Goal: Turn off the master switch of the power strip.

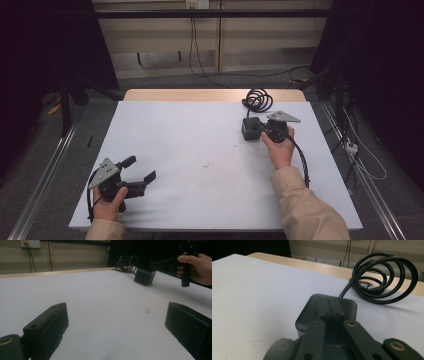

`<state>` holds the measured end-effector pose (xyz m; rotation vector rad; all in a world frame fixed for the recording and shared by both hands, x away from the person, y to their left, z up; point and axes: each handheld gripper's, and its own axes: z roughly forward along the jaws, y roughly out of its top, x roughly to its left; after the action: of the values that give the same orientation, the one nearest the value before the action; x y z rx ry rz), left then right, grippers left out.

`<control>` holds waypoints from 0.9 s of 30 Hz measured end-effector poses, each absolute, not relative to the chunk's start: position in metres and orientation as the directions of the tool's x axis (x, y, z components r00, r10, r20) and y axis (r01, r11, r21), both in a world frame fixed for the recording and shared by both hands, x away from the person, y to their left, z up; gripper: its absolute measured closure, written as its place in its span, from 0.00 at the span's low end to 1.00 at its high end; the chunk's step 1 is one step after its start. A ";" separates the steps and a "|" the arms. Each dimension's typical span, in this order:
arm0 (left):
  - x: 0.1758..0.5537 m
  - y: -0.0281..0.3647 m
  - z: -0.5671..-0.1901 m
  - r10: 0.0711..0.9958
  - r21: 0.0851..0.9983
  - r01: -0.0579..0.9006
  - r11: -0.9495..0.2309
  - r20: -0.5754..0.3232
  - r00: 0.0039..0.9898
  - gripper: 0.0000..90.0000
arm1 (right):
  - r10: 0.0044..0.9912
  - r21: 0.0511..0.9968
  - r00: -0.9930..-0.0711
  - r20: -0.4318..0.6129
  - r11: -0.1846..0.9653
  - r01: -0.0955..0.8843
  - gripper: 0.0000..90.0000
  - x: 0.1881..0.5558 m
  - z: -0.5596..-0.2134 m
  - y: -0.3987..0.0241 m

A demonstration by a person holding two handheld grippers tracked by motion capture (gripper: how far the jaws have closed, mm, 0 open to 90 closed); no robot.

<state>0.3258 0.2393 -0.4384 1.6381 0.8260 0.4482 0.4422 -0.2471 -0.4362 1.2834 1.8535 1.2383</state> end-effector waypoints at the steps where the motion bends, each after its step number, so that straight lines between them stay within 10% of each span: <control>1: 0.326 0.239 -0.438 0.723 0.960 0.273 -0.062 -0.146 0.675 0.05 | 0.923 0.907 -0.381 0.053 0.115 0.405 1.00 0.442 -0.436 -0.247; 8: 0.326 0.238 -0.438 0.724 0.960 0.272 -0.060 -0.146 0.674 0.05 | 0.917 0.904 -0.391 0.075 0.103 0.416 1.00 0.439 -0.435 -0.248; 27: 0.326 0.237 -0.439 0.722 0.960 0.274 -0.060 -0.148 0.676 0.05 | 0.898 0.909 -0.421 0.128 0.064 0.411 0.48 0.422 -0.422 -0.243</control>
<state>0.3264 0.2367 -0.4386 1.6382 0.8260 0.4443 0.4219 -0.2426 -0.4217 1.3010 1.8688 1.3361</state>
